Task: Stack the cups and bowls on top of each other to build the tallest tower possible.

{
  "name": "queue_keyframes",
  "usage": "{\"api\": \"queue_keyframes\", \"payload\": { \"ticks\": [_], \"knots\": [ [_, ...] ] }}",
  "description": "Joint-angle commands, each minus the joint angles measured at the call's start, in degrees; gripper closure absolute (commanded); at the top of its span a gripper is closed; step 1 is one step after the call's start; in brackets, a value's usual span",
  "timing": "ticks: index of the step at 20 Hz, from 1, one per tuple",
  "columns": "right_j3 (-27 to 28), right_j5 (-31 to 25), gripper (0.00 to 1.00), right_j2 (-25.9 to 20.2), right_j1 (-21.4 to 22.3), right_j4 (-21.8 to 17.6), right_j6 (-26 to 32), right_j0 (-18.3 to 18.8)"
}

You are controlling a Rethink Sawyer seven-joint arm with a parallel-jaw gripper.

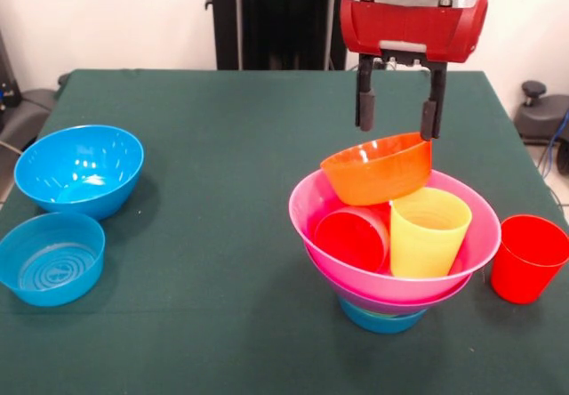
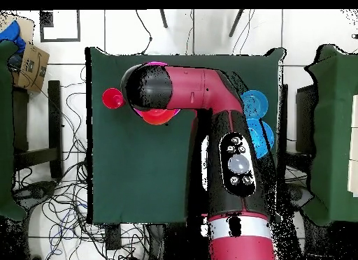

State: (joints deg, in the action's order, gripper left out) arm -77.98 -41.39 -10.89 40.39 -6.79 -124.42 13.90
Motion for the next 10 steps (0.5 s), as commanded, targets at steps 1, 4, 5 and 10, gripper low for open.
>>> {"api": "queue_keyframes", "payload": {
  "ticks": [1,4,5,10],
  "knots": [
    [-3.36,3.68,0.00,-4.29,-4.49,0.87,-1.43,-0.15],
    [-4.26,6.27,0.00,-4.79,-5.50,1.46,-2.06,0.07],
    [-4.44,7.07,0.00,-4.85,-5.87,1.47,-2.18,0.07],
    [-4.80,10.33,0.00,-5.26,-7.71,1.47,-1.86,0.40]
  ]
}}
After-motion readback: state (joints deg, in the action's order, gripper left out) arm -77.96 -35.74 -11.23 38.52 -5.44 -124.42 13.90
